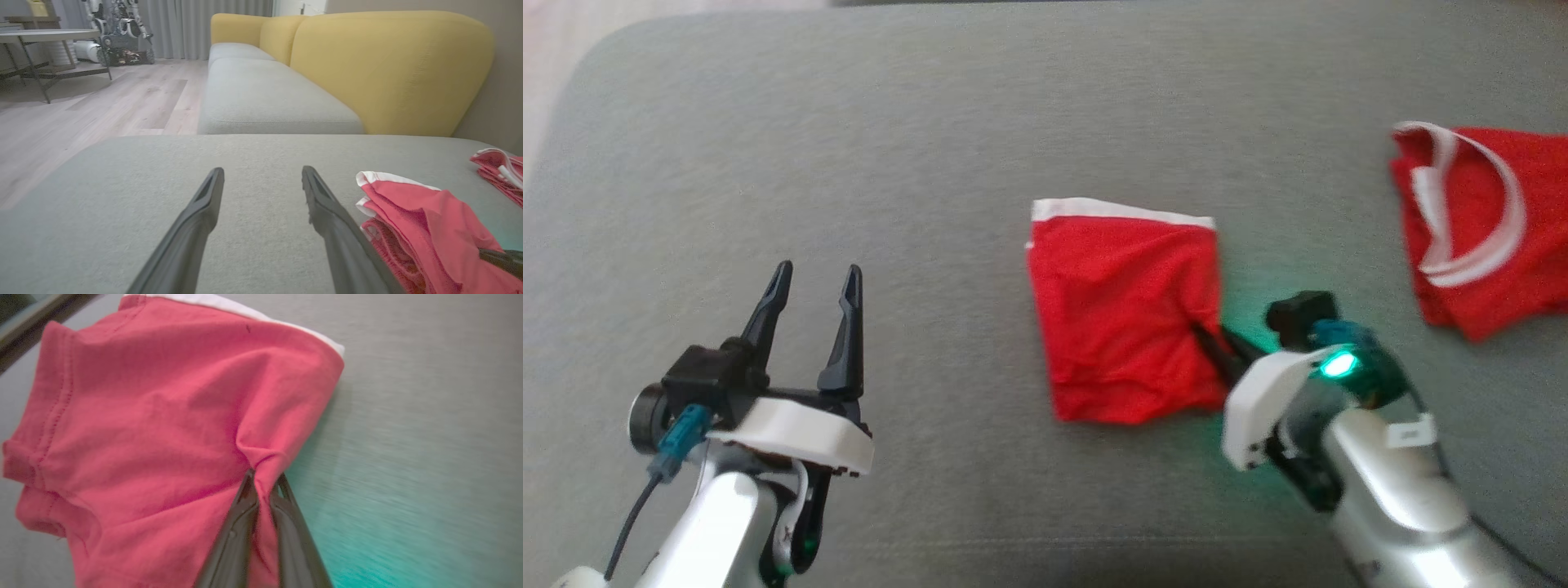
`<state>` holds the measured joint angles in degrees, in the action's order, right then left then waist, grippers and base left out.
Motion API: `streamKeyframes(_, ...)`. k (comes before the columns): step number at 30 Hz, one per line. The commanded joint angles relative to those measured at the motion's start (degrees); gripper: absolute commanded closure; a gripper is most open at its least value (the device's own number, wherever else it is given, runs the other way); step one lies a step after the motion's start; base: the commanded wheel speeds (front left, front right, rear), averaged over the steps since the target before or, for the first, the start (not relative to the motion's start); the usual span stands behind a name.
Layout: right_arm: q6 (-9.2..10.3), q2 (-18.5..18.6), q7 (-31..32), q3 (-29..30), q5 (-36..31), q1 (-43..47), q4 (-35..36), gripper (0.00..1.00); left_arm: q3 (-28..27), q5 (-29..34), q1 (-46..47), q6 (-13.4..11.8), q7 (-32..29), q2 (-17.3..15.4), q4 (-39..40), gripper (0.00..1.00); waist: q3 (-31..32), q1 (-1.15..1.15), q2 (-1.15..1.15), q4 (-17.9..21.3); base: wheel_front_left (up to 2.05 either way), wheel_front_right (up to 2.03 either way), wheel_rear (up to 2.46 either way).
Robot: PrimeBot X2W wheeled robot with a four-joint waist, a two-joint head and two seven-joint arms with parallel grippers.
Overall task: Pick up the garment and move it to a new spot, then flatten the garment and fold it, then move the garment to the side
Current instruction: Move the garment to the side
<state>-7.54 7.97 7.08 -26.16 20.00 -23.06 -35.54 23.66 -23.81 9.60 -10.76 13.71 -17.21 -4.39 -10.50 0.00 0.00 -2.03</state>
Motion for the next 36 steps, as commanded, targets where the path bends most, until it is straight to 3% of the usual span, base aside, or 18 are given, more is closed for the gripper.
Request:
streamKeyframes(1, 0.05, 1.51, 0.42, -0.71, -0.57, -0.36, 2.71, 1.00, -2.36, -0.05, 1.91, 0.04, 0.23, -1.60, 2.02, 0.00, 0.75, 0.00, 0.00, 4.00, 0.00, 0.00, 0.00)
streamKeyframes(6, 0.05, 7.45, 3.02, 1.21, -1.09, 0.09, 7.10, 1.00, -1.91, 0.29, 2.24, -0.17, -0.59, -2.01, 3.28, 0.00, -0.05, 0.00, 0.00, 8.84, 0.00, 0.00, 0.00)
streamKeyframes(12, 0.05, 11.74, 4.47, 5.51, -1.74, -4.10, 10.69, 1.00, -1.53, 0.88, 4.09, 0.02, -1.49, -2.70, 4.66, 0.00, -2.96, 0.00, 0.00, 12.25, 0.00, 0.00, 0.00)
streamKeyframes(27, 0.05, 25.00, 2.24, 13.71, -2.39, -19.46, 0.93, 1.00, 1.10, 2.08, 10.24, 2.21, -2.30, -2.28, 4.60, 0.00, -10.38, 0.00, 0.00, 11.35, 0.00, 0.00, 0.00)
streamKeyframes(31, 0.05, 26.35, 0.66, 14.00, -1.52, -21.66, -1.96, 1.00, 1.14, 2.24, 11.41, 2.42, -2.26, -2.48, 4.66, 0.00, -12.39, 0.00, 0.00, 11.05, 0.00, 0.00, 0.00)
streamKeyframes(36, 0.05, 25.19, -1.29, 14.08, -0.42, -23.62, -6.06, 1.00, 1.19, 2.46, 13.12, 2.71, -2.28, -2.71, 4.88, 0.00, -15.03, 0.00, 0.00, 10.68, 0.00, 0.00, 0.00)
